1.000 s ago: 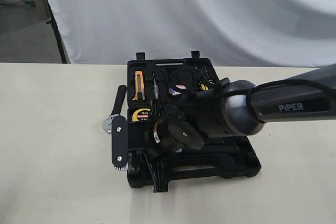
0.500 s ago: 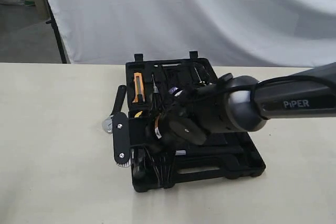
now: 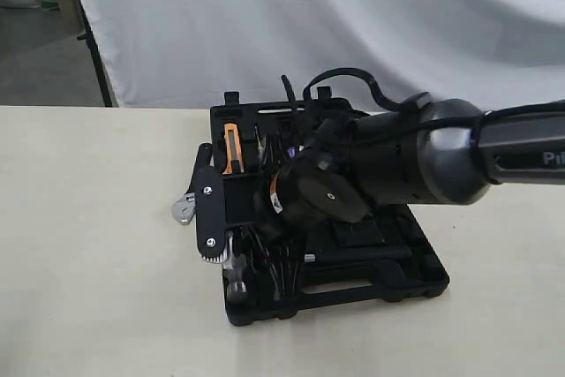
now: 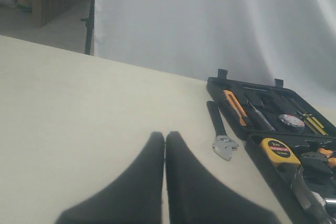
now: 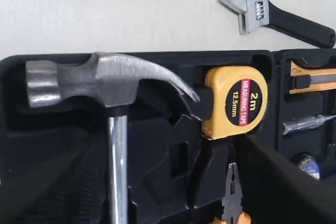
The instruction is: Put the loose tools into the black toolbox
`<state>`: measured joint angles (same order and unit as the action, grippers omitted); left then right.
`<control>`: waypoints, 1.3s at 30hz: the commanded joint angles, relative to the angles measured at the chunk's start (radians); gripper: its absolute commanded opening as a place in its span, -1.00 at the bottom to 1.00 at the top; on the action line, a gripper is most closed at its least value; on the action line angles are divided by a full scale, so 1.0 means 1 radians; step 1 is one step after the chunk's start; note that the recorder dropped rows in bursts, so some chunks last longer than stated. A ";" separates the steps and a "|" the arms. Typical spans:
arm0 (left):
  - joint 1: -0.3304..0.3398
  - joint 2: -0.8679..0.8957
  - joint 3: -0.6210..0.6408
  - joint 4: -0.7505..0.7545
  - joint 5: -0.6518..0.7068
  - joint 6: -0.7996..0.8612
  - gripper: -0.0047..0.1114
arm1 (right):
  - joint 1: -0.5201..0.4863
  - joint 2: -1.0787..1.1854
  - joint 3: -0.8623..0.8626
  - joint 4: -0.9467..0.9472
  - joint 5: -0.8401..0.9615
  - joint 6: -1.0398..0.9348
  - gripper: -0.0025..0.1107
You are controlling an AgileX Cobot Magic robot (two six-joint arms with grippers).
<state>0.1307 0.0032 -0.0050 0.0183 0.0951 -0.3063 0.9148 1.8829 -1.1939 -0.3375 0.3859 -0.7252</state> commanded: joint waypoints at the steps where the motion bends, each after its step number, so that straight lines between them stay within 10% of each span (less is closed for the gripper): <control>1: 0.025 -0.003 -0.003 0.004 -0.007 -0.005 -0.91 | -0.031 -0.006 0.004 -0.005 0.012 0.010 0.24; 10: 0.025 -0.003 -0.003 0.004 -0.007 -0.005 -0.91 | -0.002 -0.006 0.004 0.097 -0.109 0.280 0.17; 17: 0.025 -0.003 -0.003 0.004 -0.007 -0.005 -0.91 | 0.054 0.004 0.004 0.099 -0.227 0.287 -0.95; 39: 0.025 -0.003 -0.003 0.004 -0.007 -0.005 -0.91 | 0.093 0.099 -0.016 0.096 -0.139 0.296 -0.95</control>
<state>0.1307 0.0032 -0.0050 0.0183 0.0951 -0.3063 1.0444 1.9503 -1.2070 -0.2252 0.2179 -0.4381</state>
